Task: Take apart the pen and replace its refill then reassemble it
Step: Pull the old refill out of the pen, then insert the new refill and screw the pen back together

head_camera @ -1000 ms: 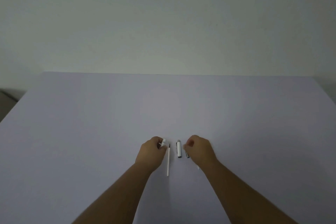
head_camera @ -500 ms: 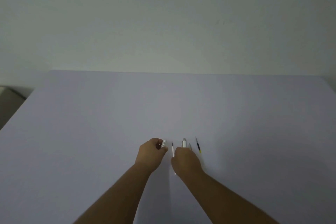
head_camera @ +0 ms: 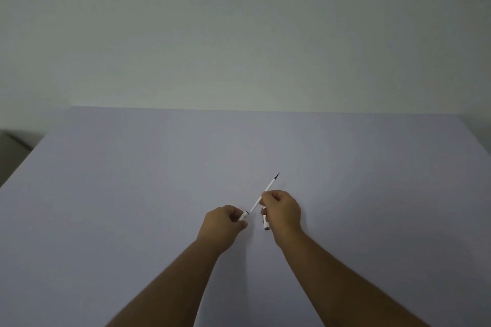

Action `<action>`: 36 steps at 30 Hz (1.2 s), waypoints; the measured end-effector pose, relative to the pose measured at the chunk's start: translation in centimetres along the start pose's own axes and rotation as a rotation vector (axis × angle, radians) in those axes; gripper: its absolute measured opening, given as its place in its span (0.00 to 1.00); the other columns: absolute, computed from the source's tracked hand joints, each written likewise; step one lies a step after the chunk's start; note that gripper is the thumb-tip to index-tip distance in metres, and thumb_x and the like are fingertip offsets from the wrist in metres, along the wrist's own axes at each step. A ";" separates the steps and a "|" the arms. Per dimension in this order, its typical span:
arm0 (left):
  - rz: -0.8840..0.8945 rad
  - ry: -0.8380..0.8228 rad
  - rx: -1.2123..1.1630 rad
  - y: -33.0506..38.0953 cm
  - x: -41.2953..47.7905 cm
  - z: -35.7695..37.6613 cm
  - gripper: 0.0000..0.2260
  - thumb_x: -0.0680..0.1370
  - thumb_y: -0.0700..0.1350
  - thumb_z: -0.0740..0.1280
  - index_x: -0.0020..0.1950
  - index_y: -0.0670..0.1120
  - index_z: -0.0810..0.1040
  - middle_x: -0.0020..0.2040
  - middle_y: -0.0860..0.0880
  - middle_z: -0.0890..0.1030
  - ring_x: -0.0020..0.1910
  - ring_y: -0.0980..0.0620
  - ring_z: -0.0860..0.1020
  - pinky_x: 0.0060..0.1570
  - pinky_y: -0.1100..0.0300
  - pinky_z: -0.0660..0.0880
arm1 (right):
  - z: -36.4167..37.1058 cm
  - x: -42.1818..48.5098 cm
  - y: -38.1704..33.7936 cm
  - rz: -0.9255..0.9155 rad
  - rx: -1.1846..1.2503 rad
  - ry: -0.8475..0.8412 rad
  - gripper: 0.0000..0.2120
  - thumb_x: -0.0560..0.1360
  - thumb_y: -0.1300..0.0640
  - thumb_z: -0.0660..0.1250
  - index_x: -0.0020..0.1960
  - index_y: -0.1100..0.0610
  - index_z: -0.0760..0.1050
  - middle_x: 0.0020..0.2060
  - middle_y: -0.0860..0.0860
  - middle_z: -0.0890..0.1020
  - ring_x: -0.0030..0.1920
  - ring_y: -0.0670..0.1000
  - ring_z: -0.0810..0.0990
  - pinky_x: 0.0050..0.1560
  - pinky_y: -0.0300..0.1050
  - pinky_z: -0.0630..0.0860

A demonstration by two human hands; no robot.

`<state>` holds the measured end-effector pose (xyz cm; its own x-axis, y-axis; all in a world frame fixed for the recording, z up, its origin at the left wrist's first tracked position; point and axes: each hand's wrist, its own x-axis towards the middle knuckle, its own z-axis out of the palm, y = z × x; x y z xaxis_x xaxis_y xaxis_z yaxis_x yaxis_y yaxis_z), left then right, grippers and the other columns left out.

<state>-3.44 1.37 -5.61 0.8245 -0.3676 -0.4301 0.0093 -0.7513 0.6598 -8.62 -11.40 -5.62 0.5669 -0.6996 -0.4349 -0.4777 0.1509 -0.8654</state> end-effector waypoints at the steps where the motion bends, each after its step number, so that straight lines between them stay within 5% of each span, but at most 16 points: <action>1: 0.003 -0.007 -0.002 0.1 0.0 0.1 0.03 0.72 0.47 0.71 0.41 0.53 0.78 0.35 0.56 0.77 0.33 0.59 0.74 0.31 0.67 0.69 | -0.1 0.0 0.0 0.002 0.011 -0.005 0.07 0.73 0.56 0.65 0.42 0.59 0.79 0.32 0.49 0.81 0.27 0.44 0.77 0.29 0.42 0.73; 9: 0.046 -0.012 -0.078 1.3 -0.5 0.5 0.02 0.72 0.46 0.71 0.42 0.53 0.80 0.35 0.56 0.79 0.33 0.59 0.75 0.32 0.66 0.69 | -0.7 -1.1 0.2 -0.018 -0.001 -0.127 0.08 0.72 0.57 0.67 0.34 0.53 0.78 0.32 0.49 0.80 0.32 0.48 0.75 0.35 0.44 0.73; 13: 0.065 -0.025 -0.071 1.6 -0.8 0.5 0.03 0.71 0.46 0.72 0.42 0.53 0.80 0.36 0.56 0.79 0.33 0.59 0.74 0.31 0.66 0.68 | -1.4 -0.5 -0.6 0.026 0.081 -0.032 0.13 0.72 0.50 0.68 0.32 0.53 0.75 0.30 0.48 0.78 0.30 0.48 0.73 0.33 0.43 0.70; 21: 0.098 -0.035 -0.063 2.0 -0.7 0.8 0.03 0.72 0.46 0.71 0.42 0.54 0.79 0.39 0.54 0.80 0.35 0.59 0.74 0.34 0.67 0.70 | -2.3 0.1 -0.4 -0.016 -0.049 -0.211 0.12 0.72 0.53 0.69 0.30 0.53 0.76 0.30 0.49 0.77 0.32 0.48 0.73 0.32 0.41 0.70; 24: 0.099 -0.018 -0.081 1.9 -0.6 0.8 0.05 0.72 0.46 0.71 0.39 0.55 0.77 0.37 0.55 0.78 0.32 0.59 0.73 0.32 0.67 0.69 | -2.8 0.8 -0.1 0.004 0.004 -0.124 0.09 0.73 0.51 0.68 0.35 0.53 0.77 0.34 0.48 0.80 0.36 0.49 0.76 0.38 0.43 0.72; 30: 0.073 -0.016 -0.159 1.4 -0.7 0.6 0.09 0.73 0.45 0.70 0.51 0.56 0.79 0.38 0.54 0.76 0.31 0.54 0.73 0.32 0.60 0.75 | -3.6 2.0 1.7 -0.148 -0.762 -0.062 0.09 0.76 0.57 0.60 0.45 0.58 0.79 0.45 0.55 0.83 0.47 0.56 0.80 0.42 0.43 0.73; 36: 0.068 -0.020 -0.163 1.2 -0.9 0.7 0.09 0.72 0.46 0.70 0.47 0.61 0.77 0.37 0.54 0.76 0.31 0.54 0.74 0.34 0.58 0.77 | -2.5 2.1 3.3 -0.148 -0.933 -0.061 0.12 0.78 0.53 0.60 0.53 0.59 0.77 0.53 0.56 0.82 0.54 0.56 0.81 0.47 0.44 0.75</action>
<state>-4.57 0.39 -4.91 0.8148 -0.4265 -0.3927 0.0469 -0.6266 0.7779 -10.69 -14.12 -8.80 0.6863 -0.6254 -0.3714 -0.7270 -0.5745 -0.3760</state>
